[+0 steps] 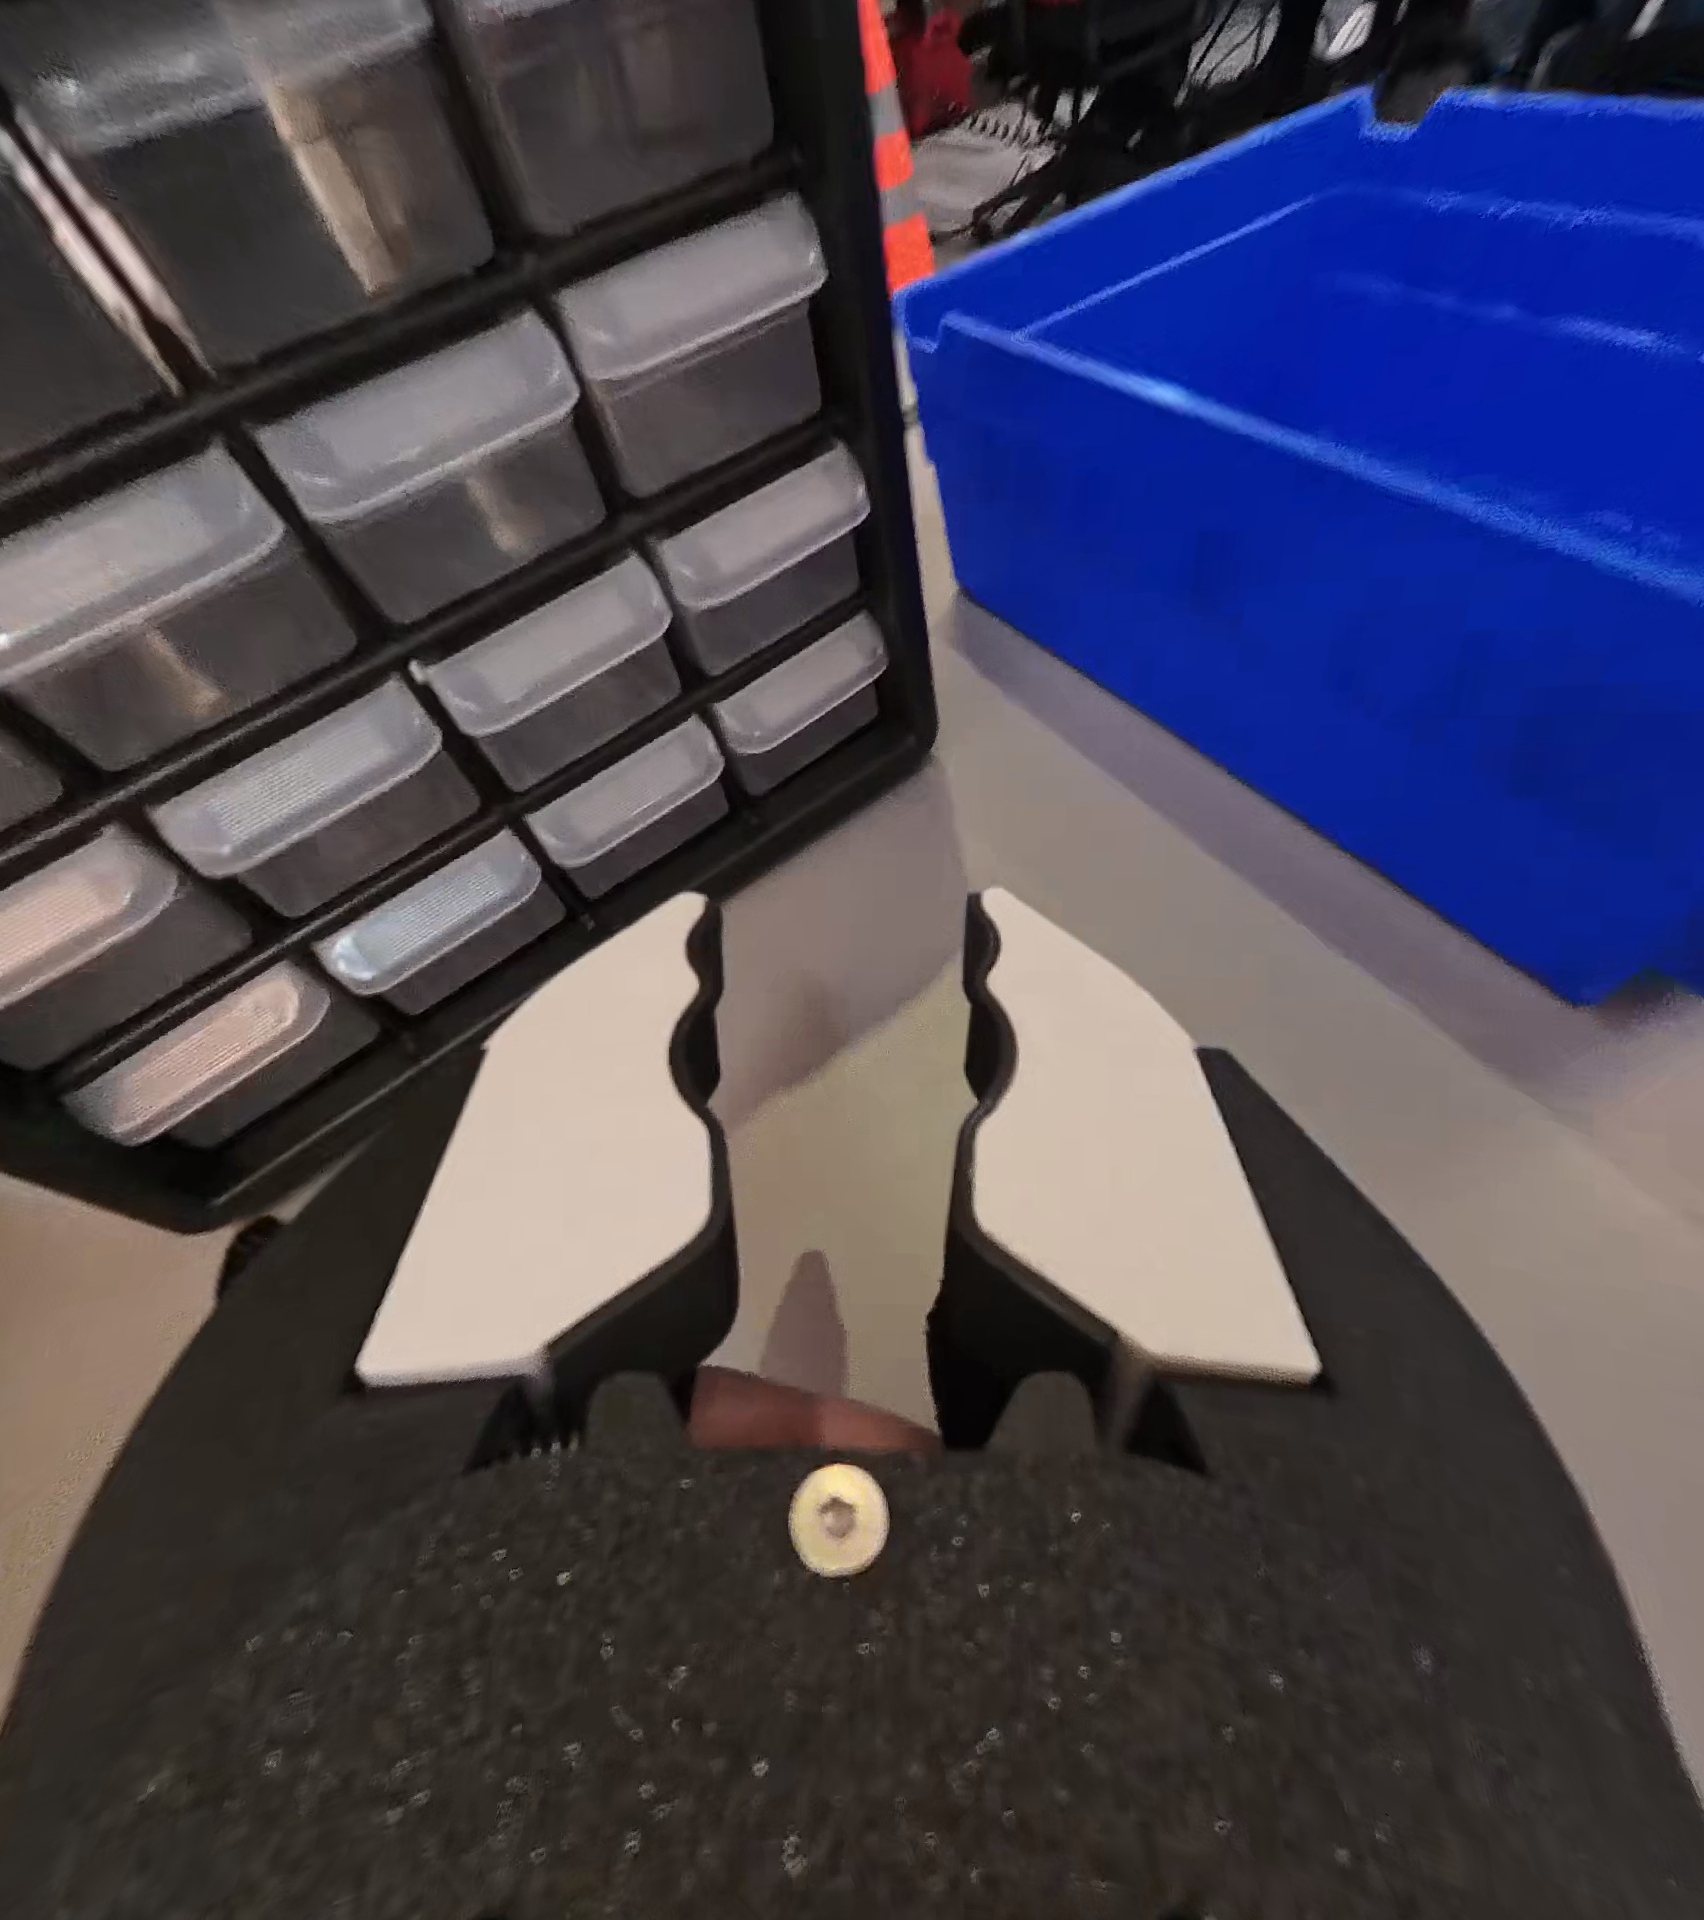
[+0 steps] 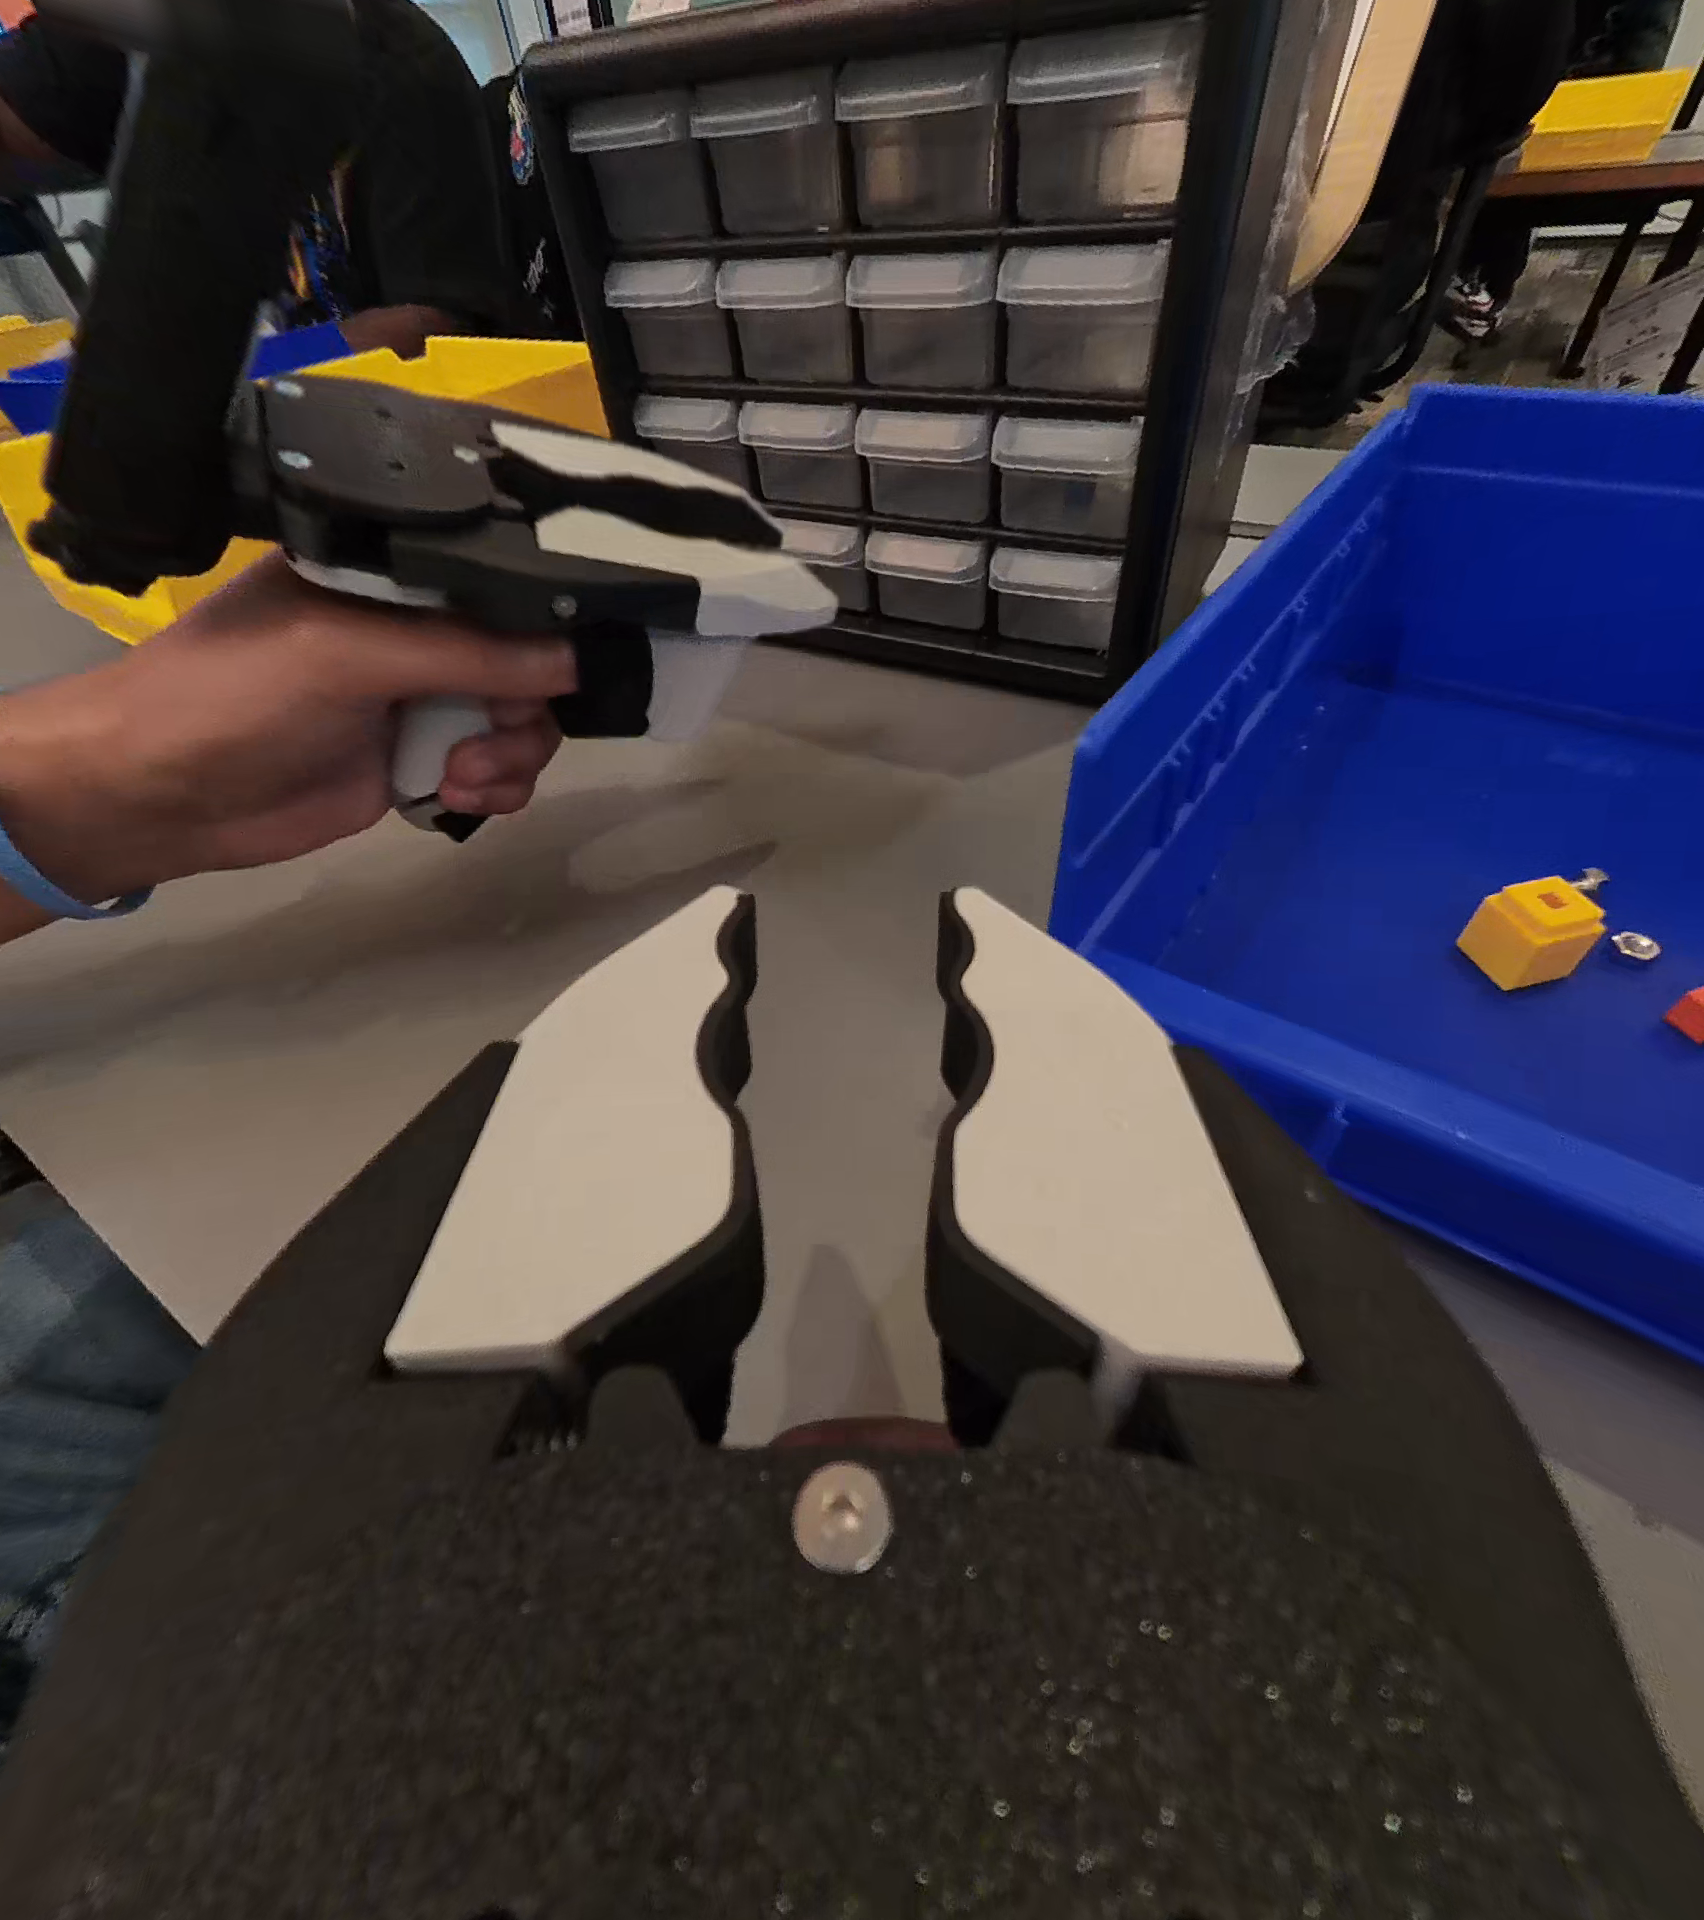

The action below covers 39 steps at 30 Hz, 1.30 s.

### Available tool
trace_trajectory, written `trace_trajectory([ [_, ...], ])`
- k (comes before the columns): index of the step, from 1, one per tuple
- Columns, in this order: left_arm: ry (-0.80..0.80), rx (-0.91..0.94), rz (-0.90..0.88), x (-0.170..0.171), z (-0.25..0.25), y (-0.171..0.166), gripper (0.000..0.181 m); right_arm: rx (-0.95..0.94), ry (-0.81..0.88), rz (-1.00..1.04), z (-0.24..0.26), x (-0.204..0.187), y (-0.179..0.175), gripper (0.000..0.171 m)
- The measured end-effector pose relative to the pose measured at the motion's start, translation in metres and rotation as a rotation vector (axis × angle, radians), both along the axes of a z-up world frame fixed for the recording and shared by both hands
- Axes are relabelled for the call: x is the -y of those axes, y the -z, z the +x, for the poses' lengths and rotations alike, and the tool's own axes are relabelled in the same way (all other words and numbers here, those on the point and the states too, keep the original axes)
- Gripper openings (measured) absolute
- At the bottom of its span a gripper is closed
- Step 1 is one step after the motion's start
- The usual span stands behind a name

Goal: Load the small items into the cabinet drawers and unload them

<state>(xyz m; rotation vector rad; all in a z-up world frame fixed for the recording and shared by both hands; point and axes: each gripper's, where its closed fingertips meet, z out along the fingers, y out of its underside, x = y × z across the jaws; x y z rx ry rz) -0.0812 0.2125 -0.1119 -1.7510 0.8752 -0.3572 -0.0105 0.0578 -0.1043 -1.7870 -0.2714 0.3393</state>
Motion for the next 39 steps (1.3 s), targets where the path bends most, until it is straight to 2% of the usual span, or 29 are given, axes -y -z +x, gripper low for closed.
trace_trajectory([
  [4, 0.06, 0.053, 0.032, -0.002, 0.033, -0.026, 0.044, 0.015, -0.017, -0.016, -0.01, -0.003, 0.005, 0.033],
  [11, 0.016, 0.098, -0.012, -0.057, 0.078, -0.037, 0.045, 0.156, -0.027, 0.048, -0.019, 0.004, 0.004, 0.033],
  [14, -0.027, 0.12, -0.021, -0.075, 0.077, -0.038, 0.047, 0.174, -0.043, 0.04, -0.024, 0.005, 0.009, 0.033],
  [17, -0.026, 0.141, -0.036, -0.08, 0.069, -0.04, 0.04, 0.189, -0.048, 0.04, -0.027, 0.002, 0.011, 0.033],
  [21, 0.009, 0.082, -0.038, -0.063, 0.048, -0.037, 0.049, 0.254, -0.006, 0.085, -0.035, -0.015, 0.001, 0.033],
  [24, 0.049, 0.023, -0.03, -0.026, 0.008, -0.028, 0.05, 0.448, 0.035, 0.123, -0.037, -0.045, -0.014, 0.033],
  [26, 0.018, 0.004, -0.031, -0.005, -0.033, -0.018, 0.049, 0.638, 0.087, 0.197, -0.031, -0.07, -0.037, 0.033],
  [28, -0.024, 0.032, -0.076, 0.015, -0.072, -0.008, 0.049, 0.846, 0.146, 0.288, -0.027, -0.098, -0.062, 0.033],
  [30, -0.078, 0.098, -0.118, 0.028, -0.105, 0.002, 0.048, 1.045, 0.233, 0.332, -0.025, -0.128, -0.071, 0.034],
  [34, -0.141, 0.097, -0.084, 0.028, -0.147, 0.003, 0.048, 1.373, 0.44, 0.377, -0.03, -0.174, -0.056, 0.033],
  [36, -0.172, 0.091, -0.05, 0.02, -0.159, 0.001, 0.047, 1.367, 0.417, 0.272, -0.036, -0.194, -0.03, 0.039],
  [39, -0.157, 0.126, -0.07, 0.02, -0.159, -0.002, 0.048, 1.441, 0.451, 0.227, -0.048, -0.198, -0.024, 0.041],
])
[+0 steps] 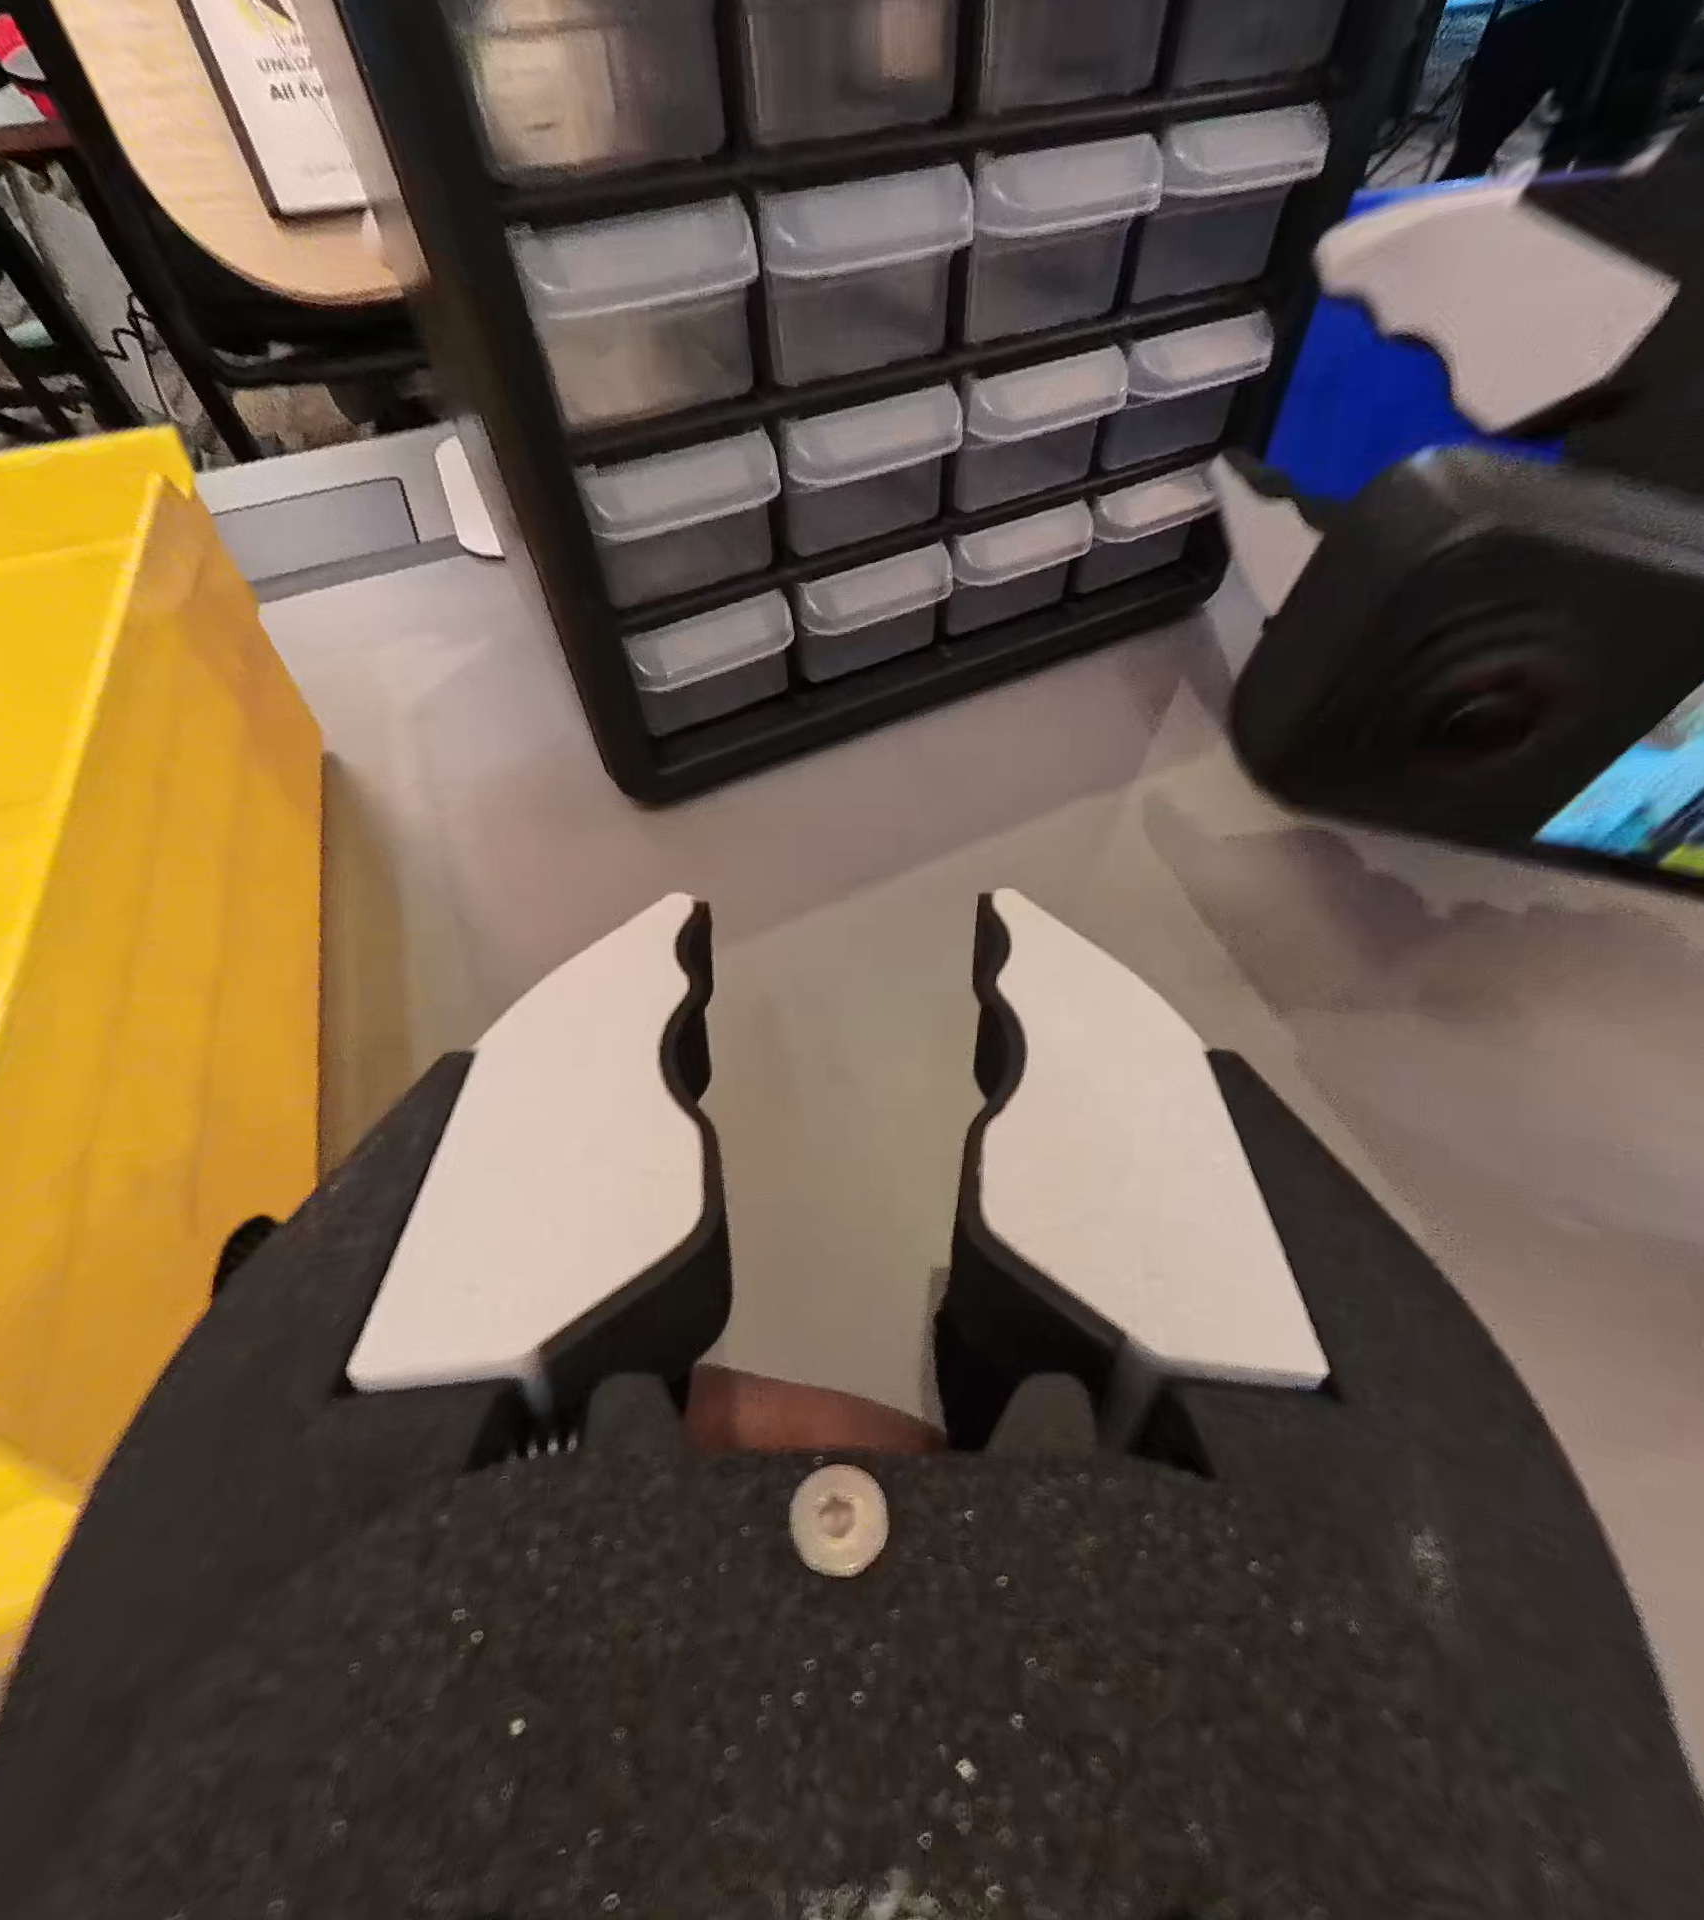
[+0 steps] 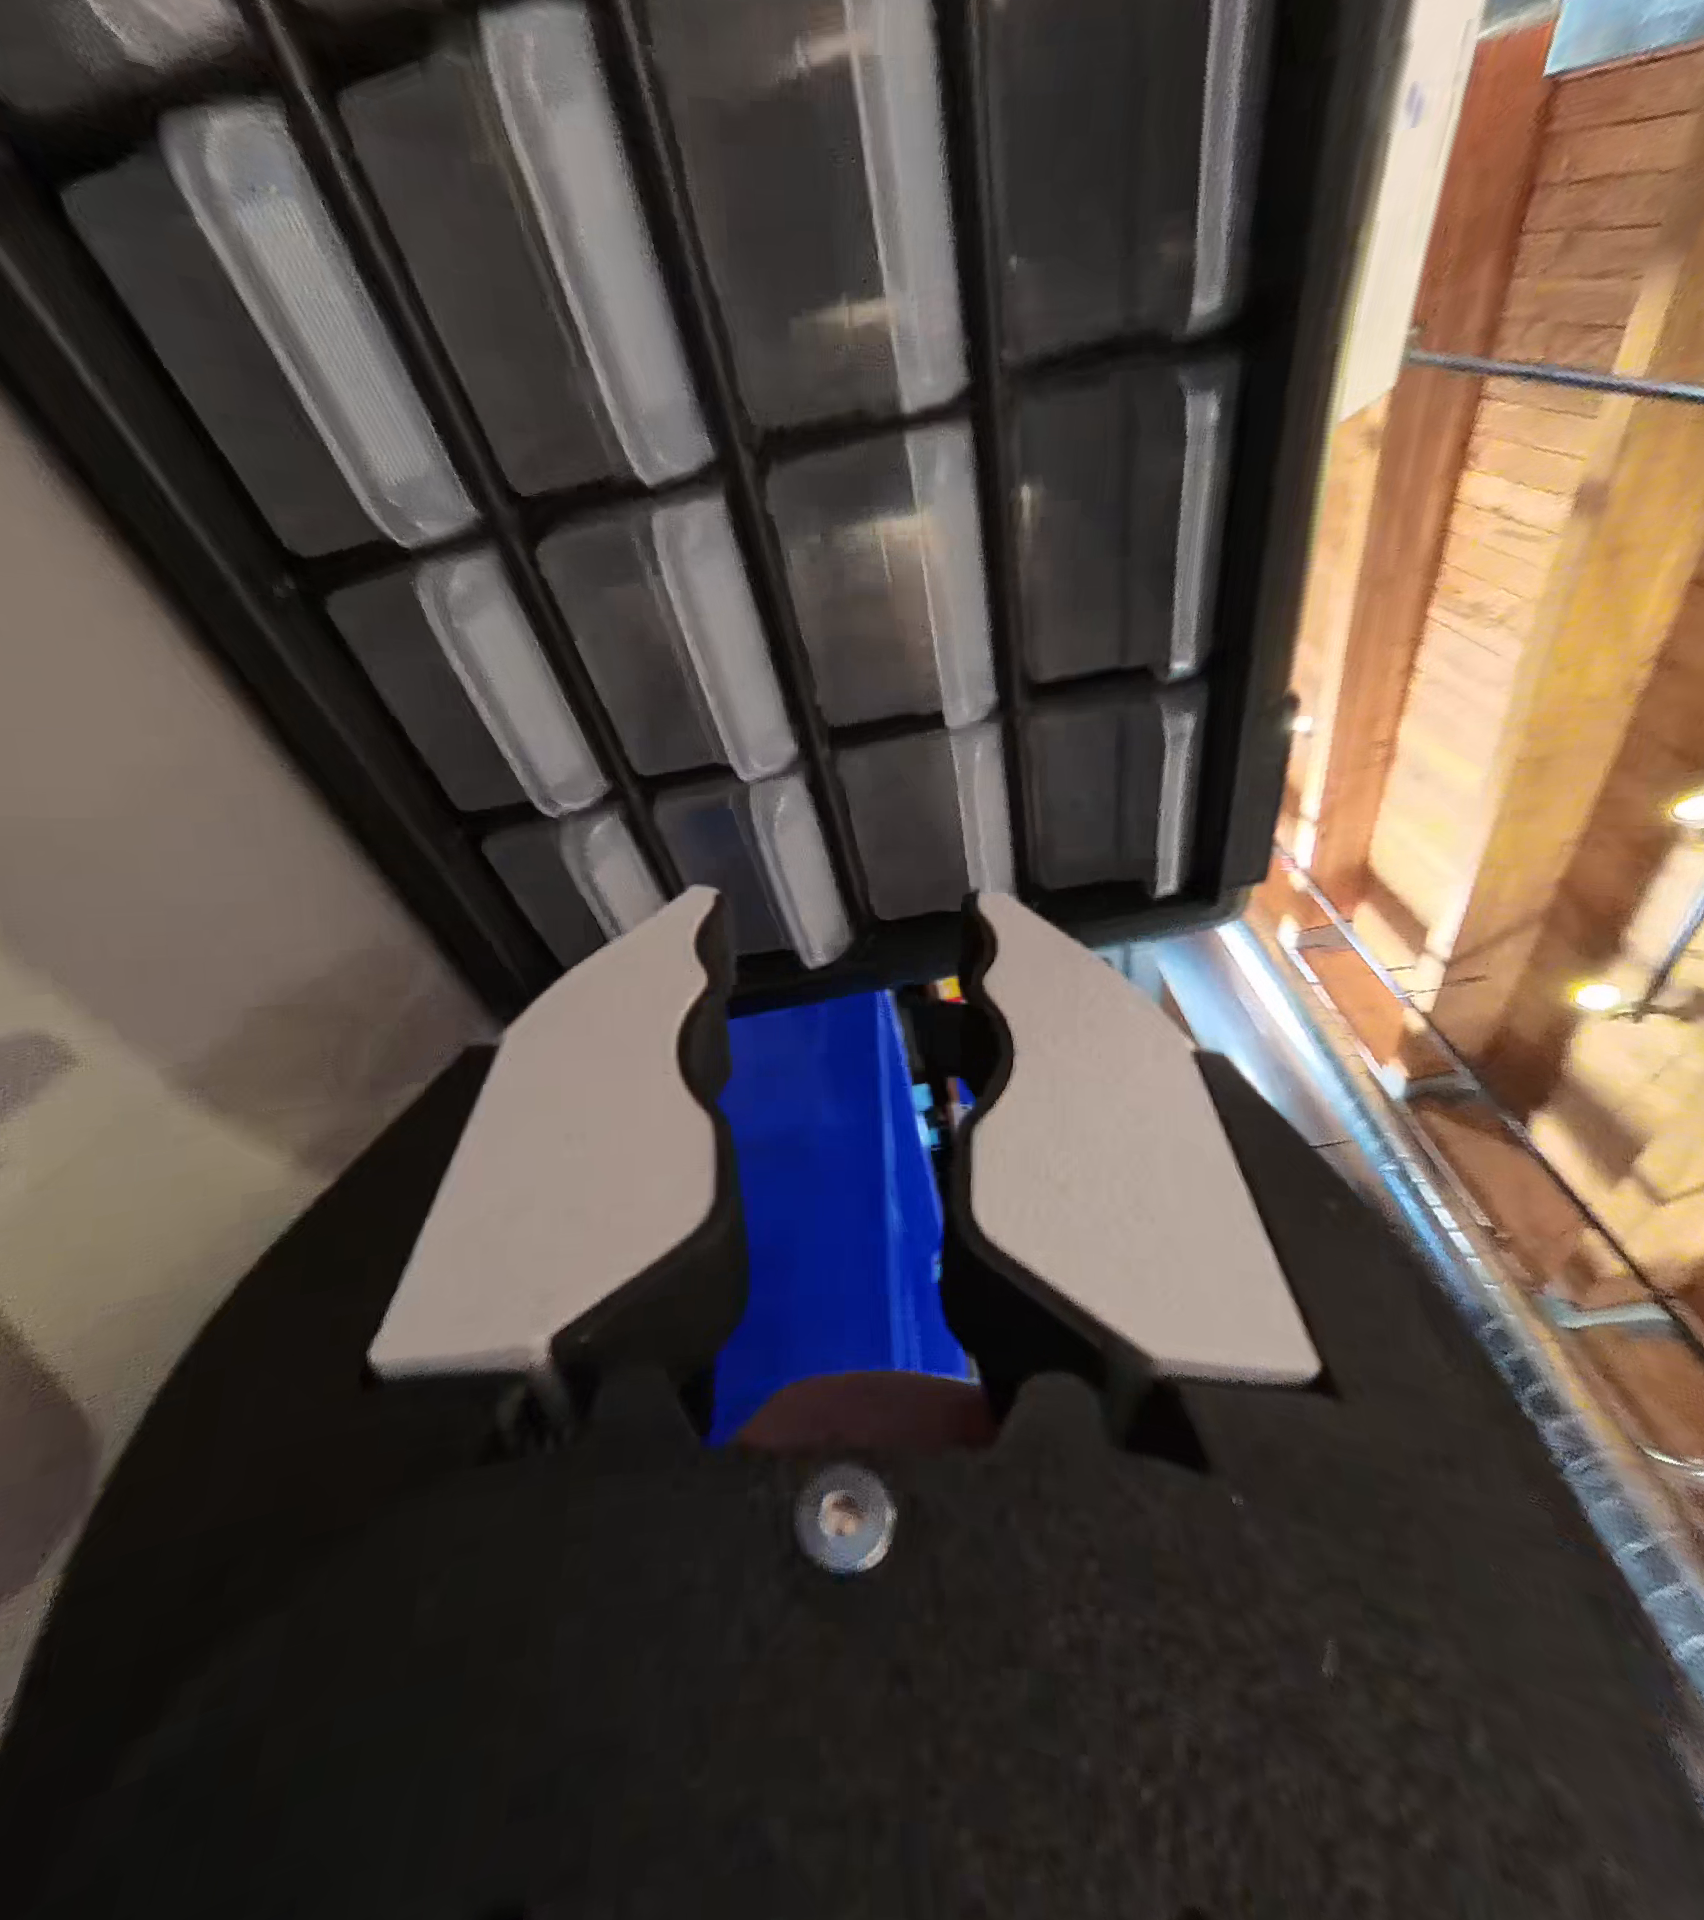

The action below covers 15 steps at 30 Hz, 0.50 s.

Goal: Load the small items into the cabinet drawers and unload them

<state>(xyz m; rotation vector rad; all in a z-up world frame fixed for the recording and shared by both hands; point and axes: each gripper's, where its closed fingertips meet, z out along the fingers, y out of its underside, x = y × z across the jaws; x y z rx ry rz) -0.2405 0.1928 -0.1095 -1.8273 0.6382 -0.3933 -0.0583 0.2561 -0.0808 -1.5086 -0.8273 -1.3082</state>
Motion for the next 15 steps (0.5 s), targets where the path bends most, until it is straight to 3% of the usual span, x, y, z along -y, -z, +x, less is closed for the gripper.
trace_trajectory([
  [3, -0.013, 0.002, 0.068, -0.002, -0.004, -0.014, 0.047, -0.157, -0.032, -0.041, -0.02, -0.006, 0.018, 0.041],
  [6, -0.01, 0.025, 0.094, -0.003, -0.006, -0.024, 0.047, -0.251, 0.001, 0.001, -0.005, -0.03, 0.021, 0.041],
  [9, 0.007, 0.055, 0.047, -0.001, -0.005, -0.021, 0.047, -0.202, 0.027, 0.092, 0.022, -0.044, 0.012, 0.042],
  [15, 0.003, 0.073, 0.059, -0.001, -0.007, -0.027, 0.046, -0.178, -0.013, 0.104, 0.051, -0.032, 0.014, 0.038],
])
